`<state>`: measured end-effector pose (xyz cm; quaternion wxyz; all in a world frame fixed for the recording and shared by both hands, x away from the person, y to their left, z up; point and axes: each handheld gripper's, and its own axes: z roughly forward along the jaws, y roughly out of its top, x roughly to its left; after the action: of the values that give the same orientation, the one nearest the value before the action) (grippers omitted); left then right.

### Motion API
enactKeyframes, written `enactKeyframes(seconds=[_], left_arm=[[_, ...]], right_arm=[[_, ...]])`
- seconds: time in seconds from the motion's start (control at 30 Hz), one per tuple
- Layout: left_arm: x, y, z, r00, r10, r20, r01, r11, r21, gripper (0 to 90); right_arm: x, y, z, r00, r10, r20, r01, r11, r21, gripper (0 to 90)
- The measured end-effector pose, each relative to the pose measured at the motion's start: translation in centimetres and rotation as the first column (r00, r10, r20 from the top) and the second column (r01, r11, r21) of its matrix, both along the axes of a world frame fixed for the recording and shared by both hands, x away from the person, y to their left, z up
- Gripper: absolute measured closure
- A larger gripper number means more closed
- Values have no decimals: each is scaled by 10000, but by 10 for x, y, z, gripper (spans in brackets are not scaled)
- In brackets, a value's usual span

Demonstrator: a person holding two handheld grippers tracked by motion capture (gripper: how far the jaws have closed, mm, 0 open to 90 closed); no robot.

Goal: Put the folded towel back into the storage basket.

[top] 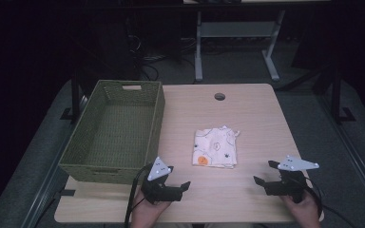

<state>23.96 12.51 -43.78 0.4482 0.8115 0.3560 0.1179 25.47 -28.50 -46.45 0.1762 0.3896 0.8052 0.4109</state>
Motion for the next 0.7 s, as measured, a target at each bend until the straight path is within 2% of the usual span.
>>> enactKeyframes(seconds=[0.07, 0.17, 0.37, 0.7], left_arm=[[0, -2, -1, 10000, -18, 63, 17, 9999, 133, 196], [1, -1, -2, 10000, 12, 9, -12, 10000, 61, 199], [3, -4, -4, 9999, -124, -103, 126, 9996, 237, 199], [7, -12, -7, 9996, -228, -178, 231, 9995, 193, 202]], right_arm=[[0, 0, 0, 10000, 27, 31, -27, 10000, -4, 147], [0, 0, 0, 10000, 27, 30, -27, 10000, 14, 147], [0, 0, 1, 10000, 4, 26, -4, 10000, 31, 147], [-2, -1, 1, 9999, -80, 64, 79, 9999, 92, 147]])
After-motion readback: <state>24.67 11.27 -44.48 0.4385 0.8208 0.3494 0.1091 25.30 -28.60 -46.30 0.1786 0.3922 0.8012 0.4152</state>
